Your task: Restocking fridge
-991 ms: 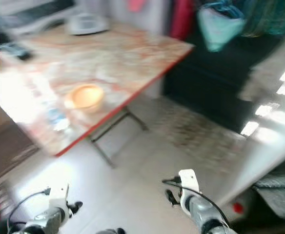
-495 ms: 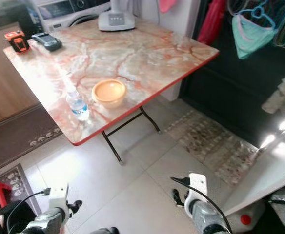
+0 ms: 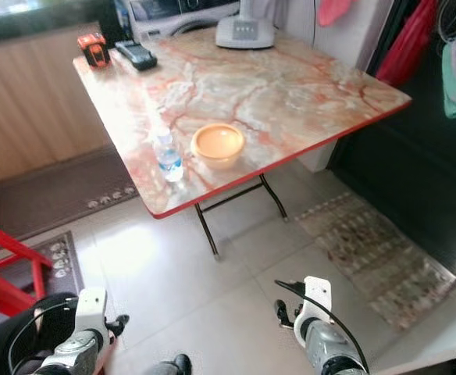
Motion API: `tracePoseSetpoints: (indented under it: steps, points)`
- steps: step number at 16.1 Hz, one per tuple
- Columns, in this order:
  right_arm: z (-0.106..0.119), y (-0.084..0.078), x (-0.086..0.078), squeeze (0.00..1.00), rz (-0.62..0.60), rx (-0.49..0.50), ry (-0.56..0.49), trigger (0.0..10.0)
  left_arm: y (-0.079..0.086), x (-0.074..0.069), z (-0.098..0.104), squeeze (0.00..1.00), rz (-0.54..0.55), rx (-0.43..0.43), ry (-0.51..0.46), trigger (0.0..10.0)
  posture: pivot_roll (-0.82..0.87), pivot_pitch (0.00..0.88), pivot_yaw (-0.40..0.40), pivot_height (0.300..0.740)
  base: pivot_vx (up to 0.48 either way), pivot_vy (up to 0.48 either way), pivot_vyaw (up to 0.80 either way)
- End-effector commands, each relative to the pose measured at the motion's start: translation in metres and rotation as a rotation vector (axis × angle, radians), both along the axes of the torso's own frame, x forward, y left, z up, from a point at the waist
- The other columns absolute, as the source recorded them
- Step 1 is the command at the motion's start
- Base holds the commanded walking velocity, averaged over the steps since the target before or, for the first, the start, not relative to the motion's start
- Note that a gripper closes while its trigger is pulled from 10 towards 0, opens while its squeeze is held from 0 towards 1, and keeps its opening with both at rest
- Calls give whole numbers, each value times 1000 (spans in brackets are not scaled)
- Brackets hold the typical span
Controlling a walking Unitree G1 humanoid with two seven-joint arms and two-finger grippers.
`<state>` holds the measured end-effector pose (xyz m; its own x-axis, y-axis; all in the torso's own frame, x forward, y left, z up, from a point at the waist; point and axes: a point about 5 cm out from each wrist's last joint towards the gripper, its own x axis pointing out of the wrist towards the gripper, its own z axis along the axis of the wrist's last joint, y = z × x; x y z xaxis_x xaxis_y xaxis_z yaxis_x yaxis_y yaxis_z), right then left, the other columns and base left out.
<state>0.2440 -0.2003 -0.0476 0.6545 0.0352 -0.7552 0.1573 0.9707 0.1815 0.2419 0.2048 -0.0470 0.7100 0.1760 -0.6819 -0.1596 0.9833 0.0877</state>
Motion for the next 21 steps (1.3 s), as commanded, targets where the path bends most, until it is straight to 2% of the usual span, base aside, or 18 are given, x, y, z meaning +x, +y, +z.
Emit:
tracePoseSetpoints:
  steps: [1, 4, 5, 6, 7, 10, 13, 14, 15, 17, 21]
  points:
    - [-3, -2, -4, 0, -22, 11, 19, 10000, 1, -2, -1, 0, 15, 16, -11, 10000, 141, 90, 4, 740, 0, 0, 0]
    - [-3, -2, -4, 0, -19, 14, 16, 10000, 3, 2, 5, 0, 28, 43, -93, 10000, 137, 88, 8, 740, 0, 0, 0]
    - [-3, -2, -5, 0, -16, 15, 16, 10000, 9, 10, 17, 0, 29, 77, -204, 10000, 133, 80, 13, 740, 0, 0, 0]
    - [-3, -1, -5, 0, -12, 15, 18, 10000, 21, 25, 43, 0, 2, 143, -412, 10000, 132, 72, 22, 740, 0, 0, 0]
    - [-4, -1, -6, 0, -9, 15, 19, 10000, 22, 29, 53, 0, -28, 173, -490, 10000, 127, 69, 26, 740, 0, 0, 0]
    - [-5, 0, -7, 0, -12, 19, 21, 10000, 22, 36, 70, 0, -32, 209, -621, 10000, 115, 54, 44, 740, 0, 0, 0]
    - [-6, 1, -8, 0, -10, 20, 23, 10000, 12, 42, 87, 0, -125, 255, -749, 10000, 107, 42, 55, 740, 0, 0, 0]
    - [-6, 2, -9, 0, -11, 19, 25, 10000, 10, 53, 105, 0, -101, 262, -835, 10000, 104, 37, 60, 740, 0, 0, 0]
    - [-6, 2, -9, 0, -12, 19, 26, 10000, 10, 55, 109, 0, -100, 267, -852, 10000, 104, 36, 60, 740, 0, 0, 0]
    - [-7, 1, -11, 0, -14, 16, 28, 10000, 3, 67, 137, 0, -133, 289, -990, 10000, 102, 38, 64, 740, 0, 0, 0]
    - [-13, 2, -19, 0, -53, 22, 29, 10000, -13, 64, 143, 0, -214, 274, -1048, 10000, 69, 58, 82, 740, 0, 0, 0]
